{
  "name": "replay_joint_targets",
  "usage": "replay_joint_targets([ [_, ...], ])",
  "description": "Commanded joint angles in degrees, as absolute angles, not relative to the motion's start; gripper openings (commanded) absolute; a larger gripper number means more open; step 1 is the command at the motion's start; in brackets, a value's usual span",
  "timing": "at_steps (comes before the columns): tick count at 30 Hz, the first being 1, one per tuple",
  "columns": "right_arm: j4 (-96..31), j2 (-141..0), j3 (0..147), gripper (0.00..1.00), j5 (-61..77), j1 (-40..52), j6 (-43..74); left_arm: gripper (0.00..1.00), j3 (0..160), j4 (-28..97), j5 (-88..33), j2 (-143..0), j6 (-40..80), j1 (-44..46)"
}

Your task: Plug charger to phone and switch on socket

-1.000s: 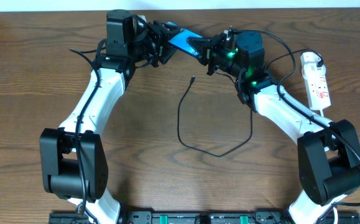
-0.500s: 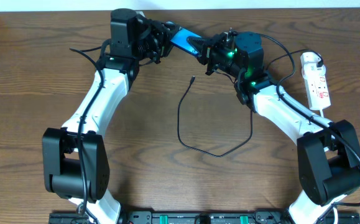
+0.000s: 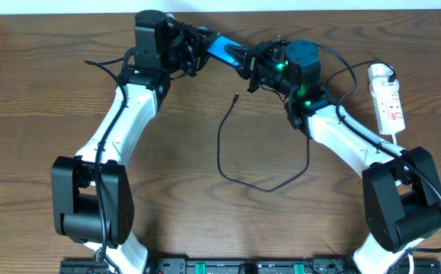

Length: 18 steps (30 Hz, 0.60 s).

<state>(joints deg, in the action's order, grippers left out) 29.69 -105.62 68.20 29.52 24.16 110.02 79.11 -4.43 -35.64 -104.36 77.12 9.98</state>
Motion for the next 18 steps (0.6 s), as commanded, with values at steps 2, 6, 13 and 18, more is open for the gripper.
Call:
replay_joint_targets([
  [2, 30.1, -105.3, 69.3, 0.01, 31.9, 25.6, 110.7, 0.19, 79.6, -5.3, -35.3, -103.6, 78.3, 10.4],
  [6, 30.1, -105.3, 69.3, 0.01, 31.9, 25.6, 110.8, 0.1, 79.6, -5.3, -35.3, -103.6, 78.8, 10.4],
  [13, 30.0, -105.3, 69.3, 0.03, 31.9, 26.3, 110.8, 0.07, 79.6, -5.3, -35.3, -103.6, 80.9, 10.4],
  [18, 30.0, -105.3, 69.3, 0.07, 31.9, 26.3, 110.7, 0.07, 79.6, -5.3, -35.4, -103.6, 80.8, 10.4],
])
